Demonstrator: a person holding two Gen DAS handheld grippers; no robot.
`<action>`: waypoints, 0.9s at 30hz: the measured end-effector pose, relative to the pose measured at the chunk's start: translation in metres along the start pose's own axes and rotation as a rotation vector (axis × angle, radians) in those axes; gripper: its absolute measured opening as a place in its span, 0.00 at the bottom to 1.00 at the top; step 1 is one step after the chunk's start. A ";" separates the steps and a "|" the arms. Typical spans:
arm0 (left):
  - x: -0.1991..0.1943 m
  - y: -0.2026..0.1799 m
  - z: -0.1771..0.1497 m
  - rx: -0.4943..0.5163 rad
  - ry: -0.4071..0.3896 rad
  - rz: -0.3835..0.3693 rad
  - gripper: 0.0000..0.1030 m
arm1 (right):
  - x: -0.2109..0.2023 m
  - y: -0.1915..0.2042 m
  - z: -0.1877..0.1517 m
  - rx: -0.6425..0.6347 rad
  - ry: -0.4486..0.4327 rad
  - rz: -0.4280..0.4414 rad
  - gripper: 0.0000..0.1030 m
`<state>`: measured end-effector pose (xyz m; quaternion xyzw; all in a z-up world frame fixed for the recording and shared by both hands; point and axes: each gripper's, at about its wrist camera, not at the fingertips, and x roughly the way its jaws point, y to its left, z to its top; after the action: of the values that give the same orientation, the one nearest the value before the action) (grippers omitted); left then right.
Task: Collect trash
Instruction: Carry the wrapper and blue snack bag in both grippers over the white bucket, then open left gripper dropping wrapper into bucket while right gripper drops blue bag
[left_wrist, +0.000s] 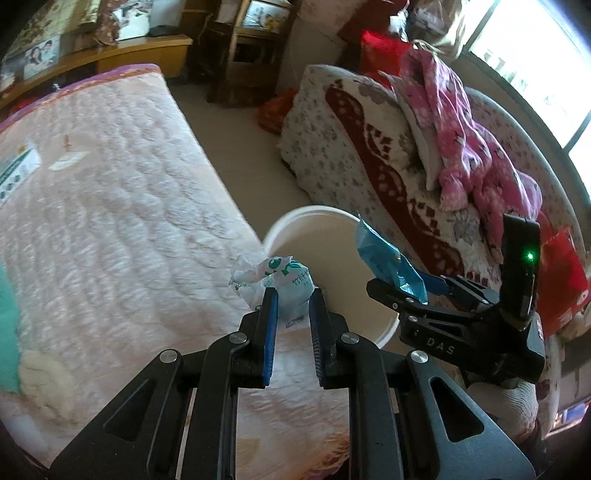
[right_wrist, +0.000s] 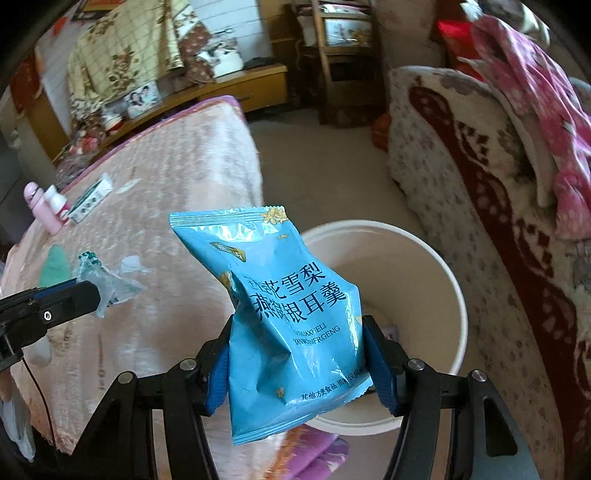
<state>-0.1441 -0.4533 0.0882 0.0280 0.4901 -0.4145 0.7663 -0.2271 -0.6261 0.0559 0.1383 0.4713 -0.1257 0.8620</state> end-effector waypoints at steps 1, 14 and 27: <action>0.005 -0.005 0.000 0.006 0.007 -0.002 0.14 | 0.002 -0.004 -0.001 0.008 0.005 -0.004 0.59; 0.048 -0.039 0.003 0.054 0.063 -0.020 0.14 | 0.023 -0.050 -0.019 0.093 0.062 -0.034 0.59; 0.066 -0.049 0.003 0.067 0.070 -0.063 0.28 | 0.034 -0.070 -0.021 0.150 0.082 -0.053 0.65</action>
<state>-0.1625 -0.5270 0.0564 0.0527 0.5029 -0.4536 0.7339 -0.2500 -0.6871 0.0077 0.1949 0.4988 -0.1778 0.8256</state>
